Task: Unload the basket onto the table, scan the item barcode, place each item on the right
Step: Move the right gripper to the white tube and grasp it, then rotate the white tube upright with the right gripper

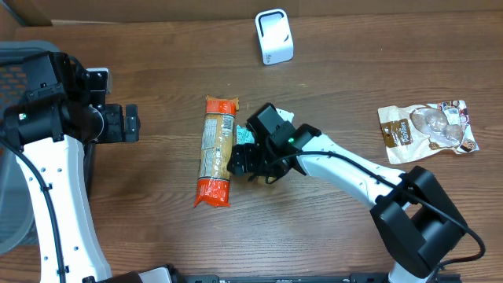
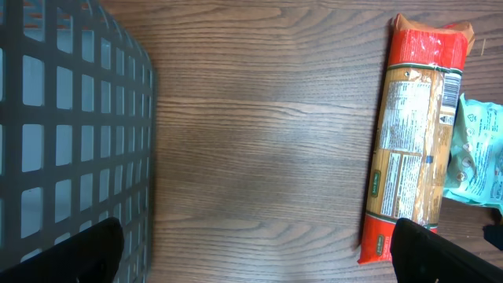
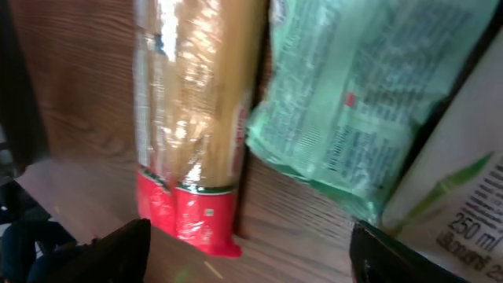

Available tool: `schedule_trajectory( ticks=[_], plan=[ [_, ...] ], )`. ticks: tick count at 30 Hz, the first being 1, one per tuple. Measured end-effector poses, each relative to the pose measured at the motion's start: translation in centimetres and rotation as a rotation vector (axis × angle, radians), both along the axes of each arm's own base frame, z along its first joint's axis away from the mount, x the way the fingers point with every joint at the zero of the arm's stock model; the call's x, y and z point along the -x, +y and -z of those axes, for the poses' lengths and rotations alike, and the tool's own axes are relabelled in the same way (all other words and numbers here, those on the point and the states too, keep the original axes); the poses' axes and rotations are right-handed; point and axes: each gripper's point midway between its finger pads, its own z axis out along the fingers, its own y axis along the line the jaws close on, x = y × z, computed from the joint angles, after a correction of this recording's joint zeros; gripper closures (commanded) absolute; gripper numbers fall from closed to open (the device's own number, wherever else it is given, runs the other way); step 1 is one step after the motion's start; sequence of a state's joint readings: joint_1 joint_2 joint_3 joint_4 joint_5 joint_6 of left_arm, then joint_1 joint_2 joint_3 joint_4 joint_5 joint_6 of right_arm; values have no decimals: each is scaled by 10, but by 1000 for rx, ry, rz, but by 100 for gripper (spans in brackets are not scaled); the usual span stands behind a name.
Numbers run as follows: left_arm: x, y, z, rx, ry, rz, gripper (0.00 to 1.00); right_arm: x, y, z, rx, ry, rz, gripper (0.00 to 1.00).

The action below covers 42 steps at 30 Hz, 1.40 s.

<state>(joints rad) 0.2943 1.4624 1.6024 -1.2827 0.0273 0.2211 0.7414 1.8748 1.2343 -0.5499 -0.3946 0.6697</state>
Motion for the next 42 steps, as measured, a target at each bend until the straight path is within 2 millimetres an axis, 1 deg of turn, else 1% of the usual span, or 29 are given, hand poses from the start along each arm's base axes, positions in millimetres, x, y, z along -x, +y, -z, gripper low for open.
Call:
schedule_trajectory(
  ticks=[4,7,8,10,13,16,19,20,23,25,27,28,29,30,31,33,36,40,42],
  plan=[
    [0,0,0,0,0,0,0,7,-10,9,46,30,12,22],
    [0,0,0,0,0,0,0,13,-26,16,103,64,10,25],
    [0,0,0,0,0,0,1,15,-33,18,127,82,11,25],
    [0,0,0,0,0,0,1,16,-56,23,190,120,30,25],
    [0,0,0,0,0,0,0,9,-93,29,282,157,75,24],
    [0,0,0,0,0,0,0,-6,-131,31,355,165,143,24],
    [0,0,0,0,0,0,1,-30,-165,32,392,143,231,24],
    [0,0,0,0,0,0,1,-36,-173,32,396,134,252,24],
    [0,0,0,-1,-1,0,1,-67,-199,31,373,78,344,24],
    [0,0,0,0,0,0,0,-84,-208,28,337,49,395,23],
    [0,0,0,0,0,0,0,-99,-215,25,297,31,459,18],
    [0,0,0,0,0,0,0,-103,-216,24,282,32,490,17],
    [0,0,0,0,-1,0,0,-106,-217,23,268,39,520,13],
    [0,0,0,0,0,0,0,-107,-216,22,255,50,546,5],
    [0,0,0,0,-1,0,0,-107,-214,21,241,68,577,0],
    [0,0,0,0,0,0,0,-106,-208,21,221,104,641,0],
    [0,0,0,0,0,0,0,-111,-192,18,186,119,729,0],
    [0,0,0,0,0,0,1,-119,-168,15,164,80,837,0],
    [0,0,0,0,0,0,0,-119,-159,18,170,60,895,0]
  ],
)
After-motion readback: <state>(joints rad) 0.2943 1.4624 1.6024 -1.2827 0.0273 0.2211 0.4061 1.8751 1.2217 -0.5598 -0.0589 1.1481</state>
